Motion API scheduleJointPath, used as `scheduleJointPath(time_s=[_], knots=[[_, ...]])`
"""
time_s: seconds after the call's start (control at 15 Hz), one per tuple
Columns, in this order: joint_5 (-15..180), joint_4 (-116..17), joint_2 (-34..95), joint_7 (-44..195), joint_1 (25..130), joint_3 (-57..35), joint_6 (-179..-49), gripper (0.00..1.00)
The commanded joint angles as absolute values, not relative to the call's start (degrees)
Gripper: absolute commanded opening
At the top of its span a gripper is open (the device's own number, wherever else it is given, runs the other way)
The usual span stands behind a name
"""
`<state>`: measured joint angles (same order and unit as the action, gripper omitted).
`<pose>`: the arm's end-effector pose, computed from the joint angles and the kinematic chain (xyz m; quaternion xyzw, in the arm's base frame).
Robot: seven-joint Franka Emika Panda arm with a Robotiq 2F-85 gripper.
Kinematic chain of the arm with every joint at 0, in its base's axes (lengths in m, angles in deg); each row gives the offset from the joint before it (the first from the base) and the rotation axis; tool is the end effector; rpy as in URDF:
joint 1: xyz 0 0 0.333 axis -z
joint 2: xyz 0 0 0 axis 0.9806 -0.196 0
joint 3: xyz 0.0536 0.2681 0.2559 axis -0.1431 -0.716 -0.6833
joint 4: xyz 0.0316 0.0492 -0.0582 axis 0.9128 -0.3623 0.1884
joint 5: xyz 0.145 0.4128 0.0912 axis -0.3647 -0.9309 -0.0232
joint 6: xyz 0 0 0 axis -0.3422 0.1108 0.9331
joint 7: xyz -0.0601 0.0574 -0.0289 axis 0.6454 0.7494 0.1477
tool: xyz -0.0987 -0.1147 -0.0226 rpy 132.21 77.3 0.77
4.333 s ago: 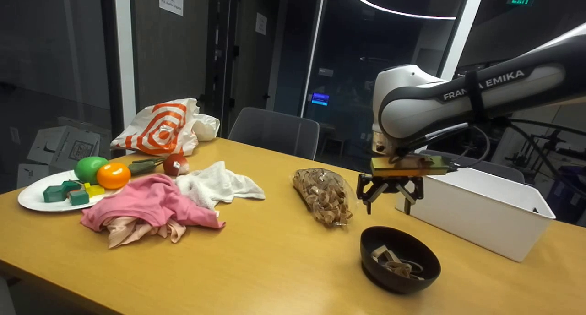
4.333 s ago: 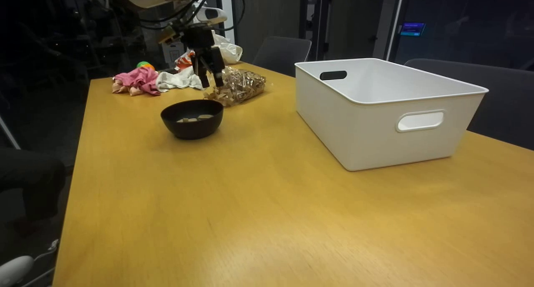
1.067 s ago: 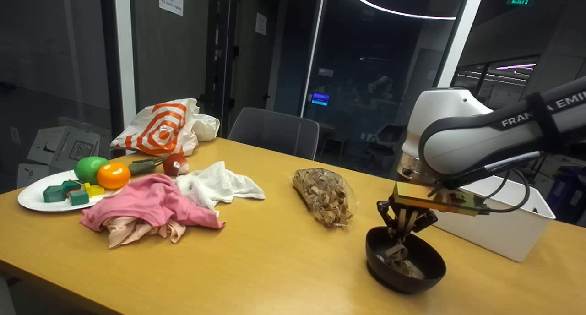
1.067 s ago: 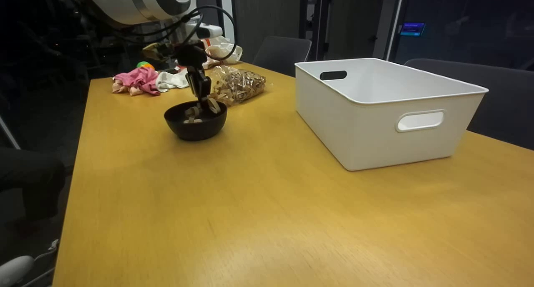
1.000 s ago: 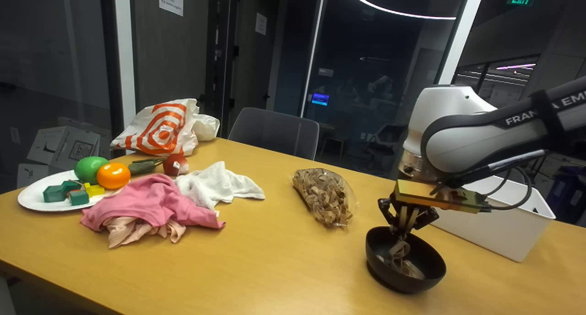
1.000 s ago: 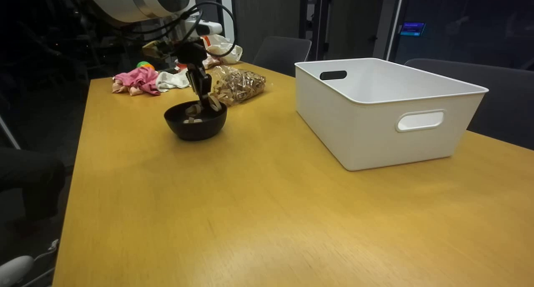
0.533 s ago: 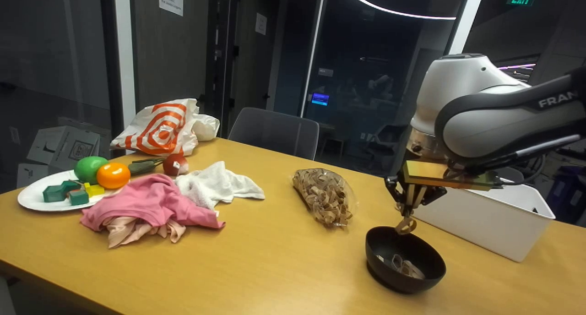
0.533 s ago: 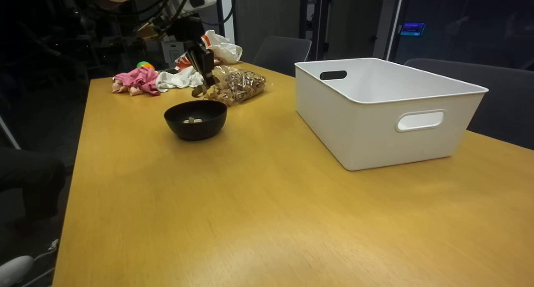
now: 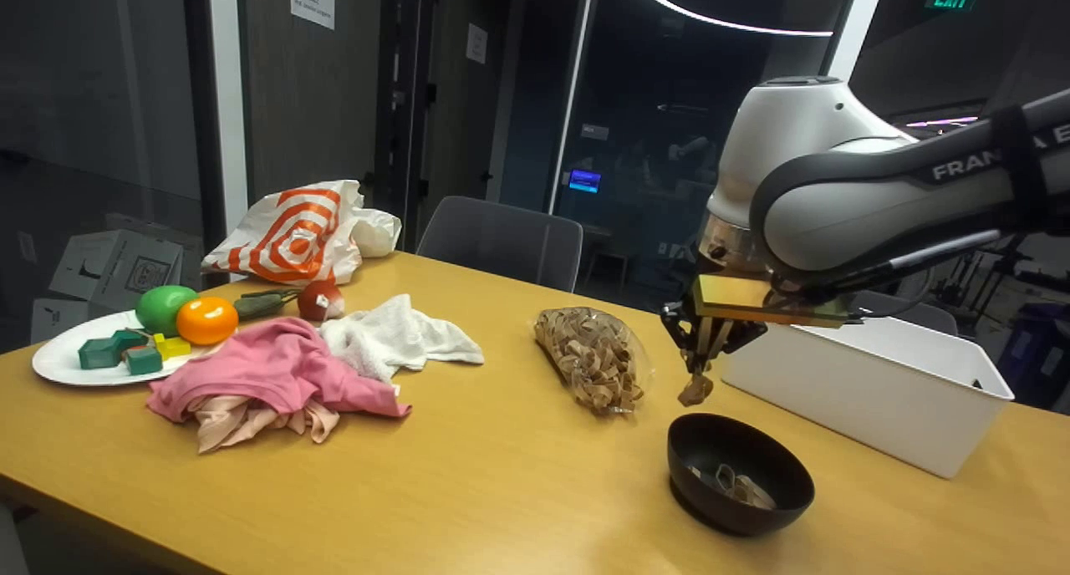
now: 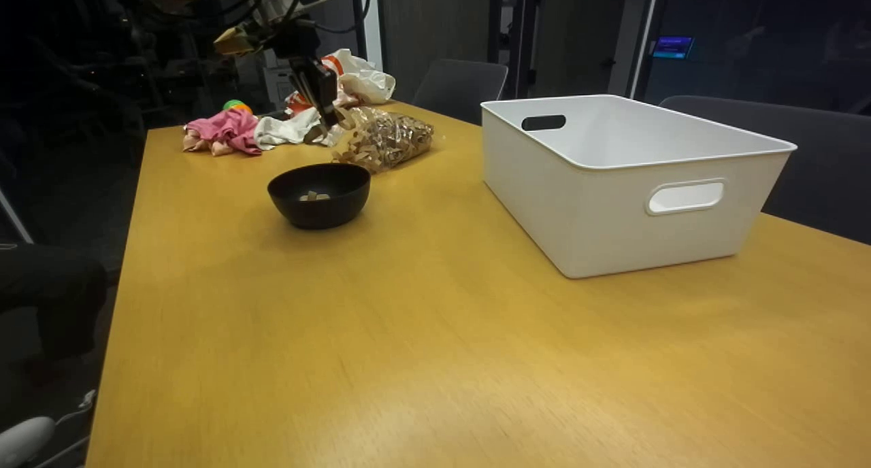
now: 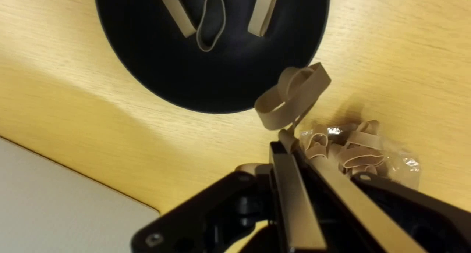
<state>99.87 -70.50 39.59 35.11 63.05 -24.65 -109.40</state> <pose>0.6094 0.2626 0.4091 0.9853 -0.0705 0.1434 0.0601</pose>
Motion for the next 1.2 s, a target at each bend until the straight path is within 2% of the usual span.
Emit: scheduleJointPath(time_s=[0.0, 0.6, 1.13], knots=[[101.1, -64.5, 33.8, 36.9, 61.8, -25.3, -109.7, 0.06], [104.4, -52.5, 21.8, 39.0, 57.1, -22.6, -108.9, 0.08], [107.3, -45.5, 15.3, 39.7, 54.9, -16.4, -110.4, 0.1]])
